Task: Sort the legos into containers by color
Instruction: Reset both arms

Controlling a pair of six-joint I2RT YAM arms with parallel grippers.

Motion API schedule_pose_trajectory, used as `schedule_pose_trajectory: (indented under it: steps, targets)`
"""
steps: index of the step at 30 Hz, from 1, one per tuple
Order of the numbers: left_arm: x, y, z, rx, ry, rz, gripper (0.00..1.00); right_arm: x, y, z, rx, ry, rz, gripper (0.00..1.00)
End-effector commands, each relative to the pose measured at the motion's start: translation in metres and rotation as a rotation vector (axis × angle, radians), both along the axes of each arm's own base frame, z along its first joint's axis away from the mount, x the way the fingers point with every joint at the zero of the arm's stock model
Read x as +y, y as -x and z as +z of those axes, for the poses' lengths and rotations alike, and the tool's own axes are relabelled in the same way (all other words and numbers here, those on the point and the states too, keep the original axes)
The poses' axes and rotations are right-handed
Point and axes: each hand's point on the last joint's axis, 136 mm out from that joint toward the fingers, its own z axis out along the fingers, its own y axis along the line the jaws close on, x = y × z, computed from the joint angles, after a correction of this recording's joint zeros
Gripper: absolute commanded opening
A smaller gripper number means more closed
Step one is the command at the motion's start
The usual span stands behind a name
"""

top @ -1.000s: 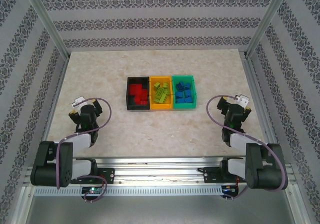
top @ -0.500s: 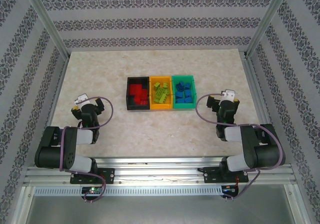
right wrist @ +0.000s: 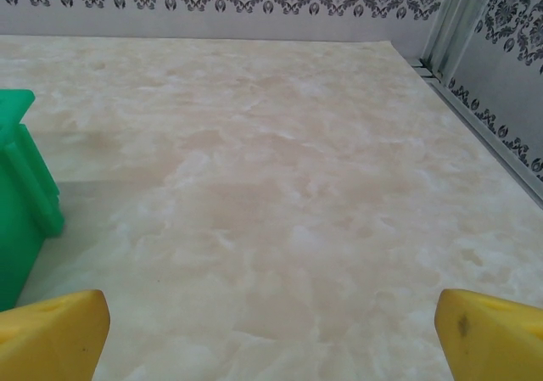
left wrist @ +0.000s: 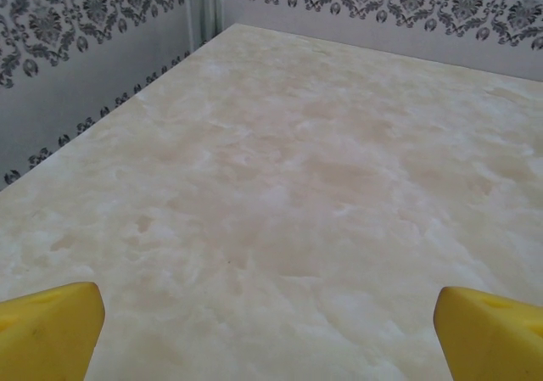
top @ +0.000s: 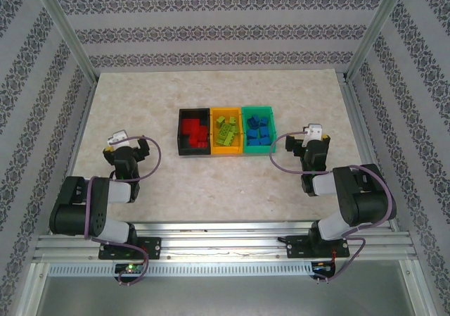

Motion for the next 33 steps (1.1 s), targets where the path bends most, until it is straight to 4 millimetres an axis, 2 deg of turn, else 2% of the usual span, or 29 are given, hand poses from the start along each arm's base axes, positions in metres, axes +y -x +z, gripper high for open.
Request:
schedule_pose_trajectory:
  steps: [1, 3, 4, 5, 6, 7, 9, 12, 26, 33]
  targets:
    - [-0.013, -0.018, 0.011, -0.009, -0.038, -0.09, 1.0, 0.006, -0.008, 0.012, -0.043, 0.004, 0.026, 0.98]
    - [-0.033, -0.032, 0.001, 0.045, -0.048, -0.21, 1.0, 0.006, -0.007, 0.012, -0.043, 0.005, 0.026, 0.98]
    - [-0.047, -0.039, -0.017, 0.107, -0.05, -0.3, 1.0, 0.006, -0.008, 0.012, -0.043, 0.005, 0.027, 0.98]
    - [-0.058, -0.046, -0.006, 0.04, -0.088, -0.358, 0.99, 0.006, -0.008, 0.012, -0.045, 0.005, 0.027, 0.98]
    - [-0.063, -0.043, -0.008, 0.072, -0.071, -0.382, 0.99, 0.005, -0.008, 0.012, -0.045, 0.005, 0.024, 0.98]
    - [-0.06, -0.042, -0.014, 0.108, -0.063, -0.368, 0.99, 0.006, -0.008, 0.012, -0.043, 0.005, 0.026, 0.98]
    - [-0.058, -0.045, -0.007, 0.055, -0.077, -0.352, 0.99, 0.006, -0.008, 0.012, -0.044, 0.005, 0.025, 0.98]
    - [-0.05, -0.044, -0.009, 0.064, -0.076, -0.307, 0.99, 0.006, -0.008, 0.013, -0.045, 0.006, 0.025, 0.98]
    - [-0.048, -0.043, -0.009, 0.068, -0.072, -0.292, 0.99, 0.006, -0.008, 0.013, -0.044, 0.004, 0.03, 0.98]
    - [-0.048, -0.043, -0.01, 0.071, -0.071, -0.292, 0.99, 0.007, -0.01, 0.006, -0.008, -0.035, 0.07, 0.98]
